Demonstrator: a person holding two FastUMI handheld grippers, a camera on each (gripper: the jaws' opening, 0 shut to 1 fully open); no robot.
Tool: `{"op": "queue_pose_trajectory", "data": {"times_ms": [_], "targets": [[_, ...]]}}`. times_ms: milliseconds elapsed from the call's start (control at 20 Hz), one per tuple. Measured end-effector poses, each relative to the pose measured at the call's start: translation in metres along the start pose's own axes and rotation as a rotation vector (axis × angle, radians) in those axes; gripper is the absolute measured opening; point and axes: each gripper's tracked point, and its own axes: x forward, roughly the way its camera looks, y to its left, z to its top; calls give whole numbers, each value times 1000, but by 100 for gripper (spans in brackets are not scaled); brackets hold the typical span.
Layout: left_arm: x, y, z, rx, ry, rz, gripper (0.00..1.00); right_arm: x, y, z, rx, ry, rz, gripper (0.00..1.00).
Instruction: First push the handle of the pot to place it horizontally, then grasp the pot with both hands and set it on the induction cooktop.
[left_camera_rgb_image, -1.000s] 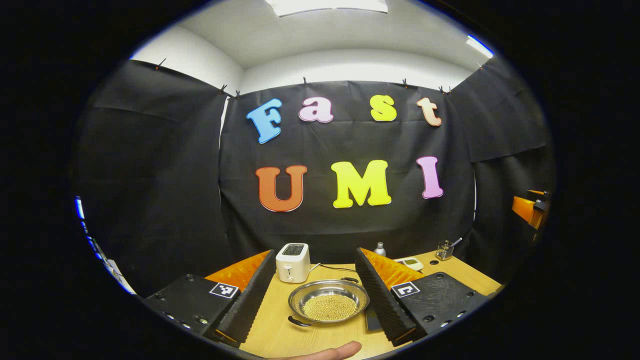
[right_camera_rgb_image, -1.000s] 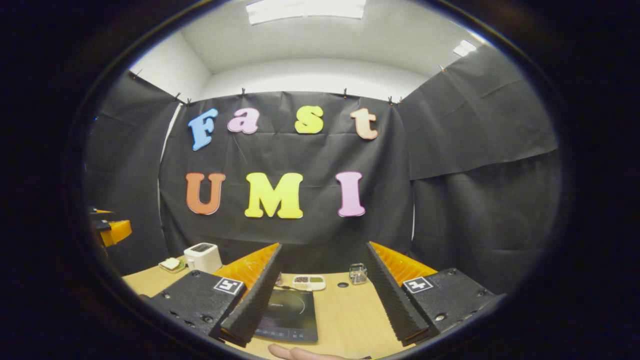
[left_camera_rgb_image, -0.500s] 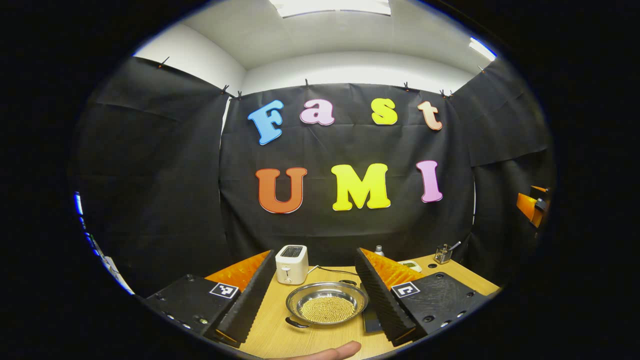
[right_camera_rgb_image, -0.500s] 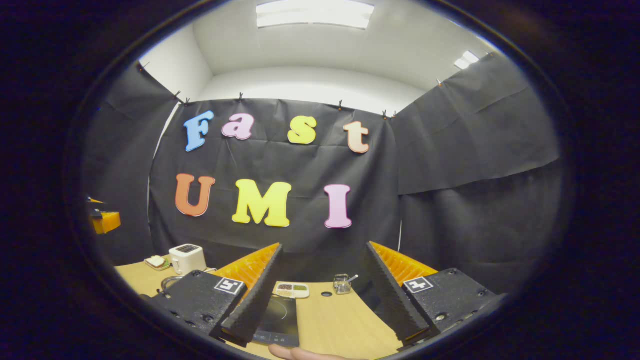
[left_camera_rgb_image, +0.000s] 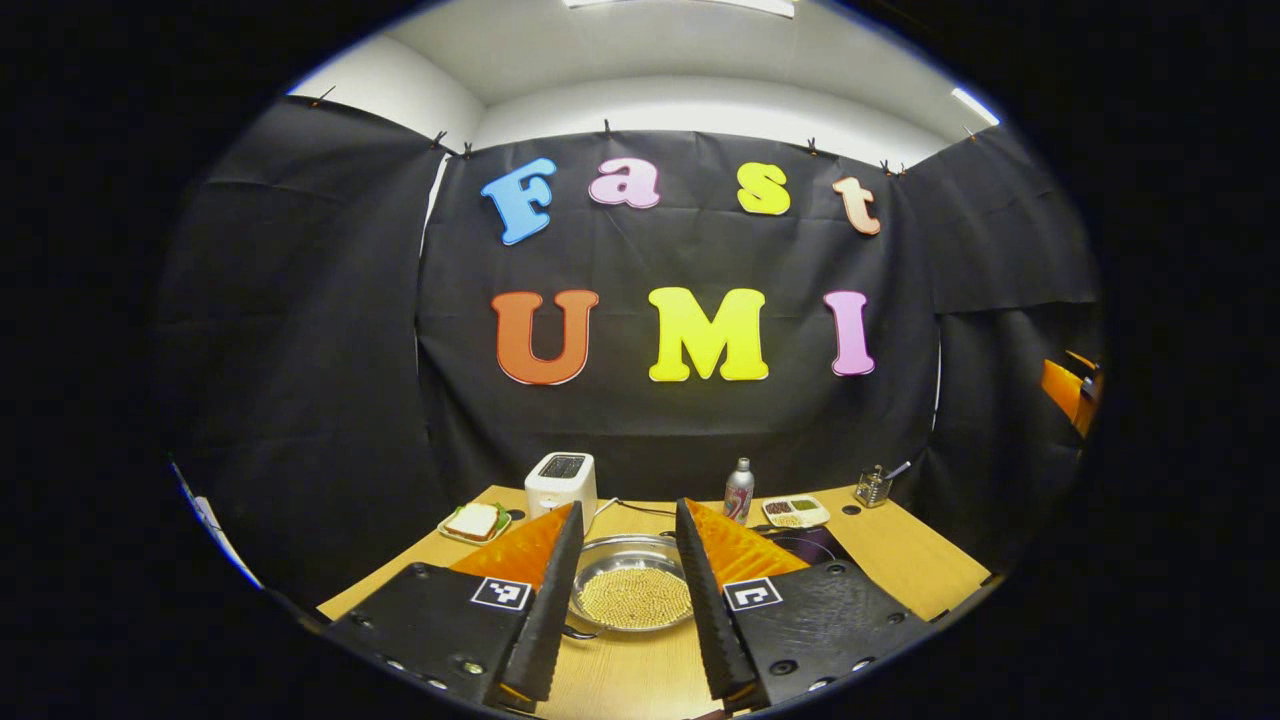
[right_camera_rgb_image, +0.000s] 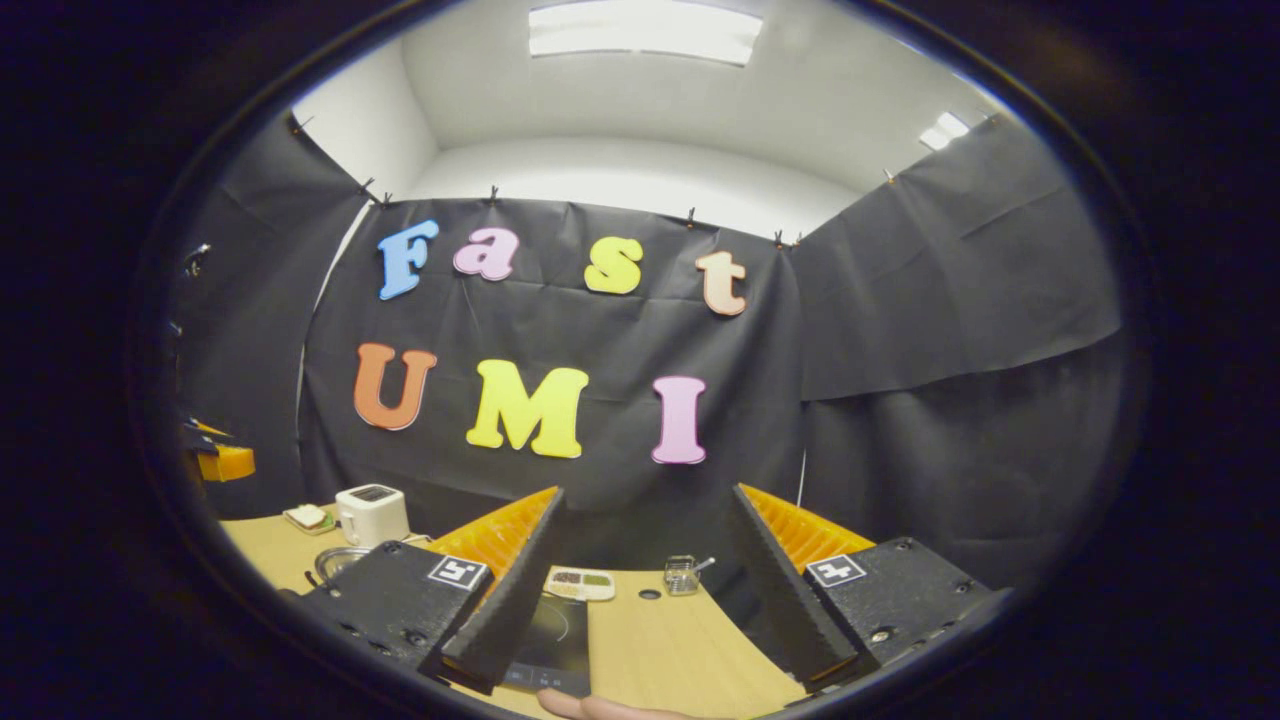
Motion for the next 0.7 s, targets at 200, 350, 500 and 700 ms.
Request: {"op": "queue_pose_trajectory", "data": {"times_ms": [200, 350, 500, 700], "targets": [[5, -23, -6, 2, 30, -79, 28, 1, -1, -6, 2, 6, 2, 96], [5, -15, -18, 16, 77, -72, 3, 4, -3, -12, 11, 16, 2, 96], [16, -24, -34, 20, 105, -86, 0, 5, -4, -17, 8, 24, 0, 96], [22, -28, -61, 16, 186, -110, 0, 7, -2, -23, 12, 34, 4, 96]]}}
